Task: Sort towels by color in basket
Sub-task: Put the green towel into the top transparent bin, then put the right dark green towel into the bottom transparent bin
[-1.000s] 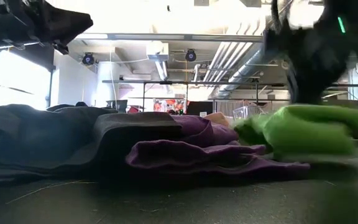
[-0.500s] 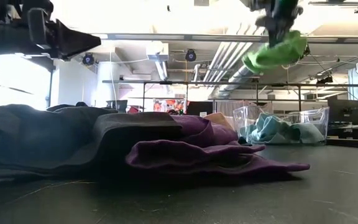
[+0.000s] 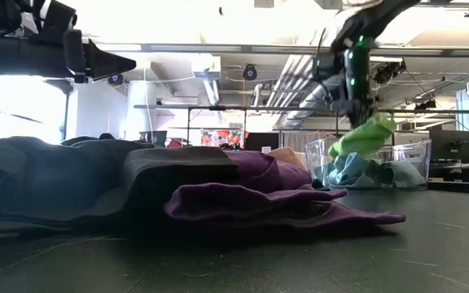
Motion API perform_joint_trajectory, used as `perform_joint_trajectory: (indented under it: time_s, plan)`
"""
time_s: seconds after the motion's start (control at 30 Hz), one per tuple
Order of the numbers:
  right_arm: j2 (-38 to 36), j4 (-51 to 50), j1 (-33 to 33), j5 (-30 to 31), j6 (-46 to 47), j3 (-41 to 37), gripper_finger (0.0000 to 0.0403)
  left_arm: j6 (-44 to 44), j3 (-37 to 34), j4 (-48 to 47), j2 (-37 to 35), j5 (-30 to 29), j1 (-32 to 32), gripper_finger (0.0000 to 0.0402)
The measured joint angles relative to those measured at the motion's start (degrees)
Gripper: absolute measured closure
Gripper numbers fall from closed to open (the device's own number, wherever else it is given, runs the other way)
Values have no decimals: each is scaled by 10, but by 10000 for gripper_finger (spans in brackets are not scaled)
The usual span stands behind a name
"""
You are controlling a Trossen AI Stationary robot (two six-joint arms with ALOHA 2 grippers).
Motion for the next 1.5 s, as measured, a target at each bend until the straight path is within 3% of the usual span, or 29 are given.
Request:
perform_joint_trajectory:
  time_s: [0.13, 0.3, 0.4, 0.53, 0.6, 0.8, 0.9, 1.03, 1.27, 1.5]
  plan:
    - [39, 4, -6, -26, -28, 4, 280, 11, 0, 20, 0, 0, 6, 323]
    - [32, -38, 4, 74, 20, 28, 230, 35, 0, 51, 0, 1, 6, 323]
    - [11, -55, 14, 96, 47, 35, 228, 35, 0, 57, 0, 7, 6, 323]
    - [7, -47, 13, -35, 47, 30, 246, 31, 0, 65, -1, 8, 6, 323]
    - [7, -16, 11, -68, 41, 10, 264, 23, 0, 64, -1, 8, 6, 323]
    - [26, 58, -2, -67, 14, -75, 323, 11, 0, 63, -1, 20, 6, 323]
    - [32, 94, -9, -48, 2, -95, 333, 5, 0, 63, -1, 25, 6, 323]
    - [32, 76, -13, -52, -3, -65, 315, 5, 0, 63, -1, 25, 6, 323]
    - [10, -46, 0, -22, 45, 48, 249, 5, 0, 60, -1, 25, 6, 323]
    - [-50, 26, 109, -25, 35, 43, 242, -7, 0, 44, 0, 25, 6, 323]
